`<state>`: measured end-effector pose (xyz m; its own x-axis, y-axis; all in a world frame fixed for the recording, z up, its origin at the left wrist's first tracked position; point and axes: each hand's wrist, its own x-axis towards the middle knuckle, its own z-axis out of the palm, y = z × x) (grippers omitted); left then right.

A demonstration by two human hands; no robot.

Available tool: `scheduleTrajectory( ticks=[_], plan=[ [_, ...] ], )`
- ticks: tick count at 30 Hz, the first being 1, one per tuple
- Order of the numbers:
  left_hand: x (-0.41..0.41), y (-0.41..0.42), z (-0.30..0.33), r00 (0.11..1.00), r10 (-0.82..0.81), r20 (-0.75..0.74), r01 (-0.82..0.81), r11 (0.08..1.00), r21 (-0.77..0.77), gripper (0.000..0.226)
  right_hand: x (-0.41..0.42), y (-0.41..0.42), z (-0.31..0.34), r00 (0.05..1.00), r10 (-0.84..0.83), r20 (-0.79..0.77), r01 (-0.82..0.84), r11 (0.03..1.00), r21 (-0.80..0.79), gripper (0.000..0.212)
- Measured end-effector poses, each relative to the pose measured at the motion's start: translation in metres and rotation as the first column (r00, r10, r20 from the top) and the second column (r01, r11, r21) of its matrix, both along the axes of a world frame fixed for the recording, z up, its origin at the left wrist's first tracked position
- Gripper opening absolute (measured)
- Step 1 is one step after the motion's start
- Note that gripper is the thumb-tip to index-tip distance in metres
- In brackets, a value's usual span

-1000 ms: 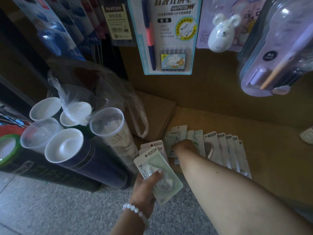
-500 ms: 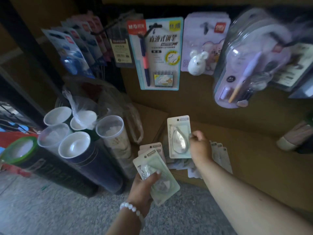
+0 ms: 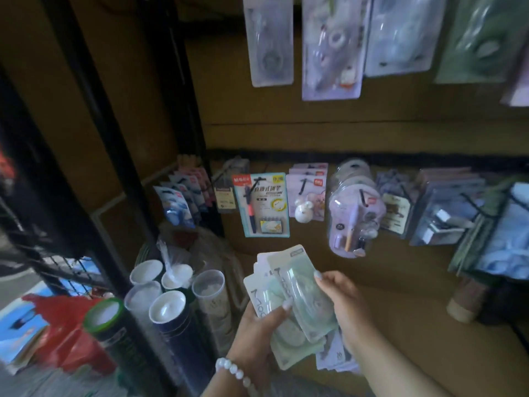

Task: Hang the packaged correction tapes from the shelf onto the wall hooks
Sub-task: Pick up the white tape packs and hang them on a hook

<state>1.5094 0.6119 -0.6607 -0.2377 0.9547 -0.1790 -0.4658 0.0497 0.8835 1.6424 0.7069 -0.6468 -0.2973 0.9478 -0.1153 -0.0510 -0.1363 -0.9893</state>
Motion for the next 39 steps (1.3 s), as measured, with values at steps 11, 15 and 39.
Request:
scheduleTrajectory(
  ticks=[11,15,39],
  plan=[
    [-0.013,-0.017,0.101,0.978,0.124,-0.169,-0.082,0.969,0.235,0.06,-0.007,-0.027,0.101,0.938,0.166,-0.305,-0.122,0.98,0.158,0.032],
    [-0.026,-0.02,0.137,0.957,0.169,-0.237,-0.1,0.955,0.279,0.063,-0.014,-0.029,0.132,0.939,0.161,-0.305,-0.099,0.973,0.207,0.025],
    [-0.073,0.001,0.235,0.909,0.309,-0.28,-0.163,0.881,0.444,0.064,-0.081,0.022,0.338,0.992,-0.118,-0.041,0.118,0.775,0.621,0.04]
  ],
)
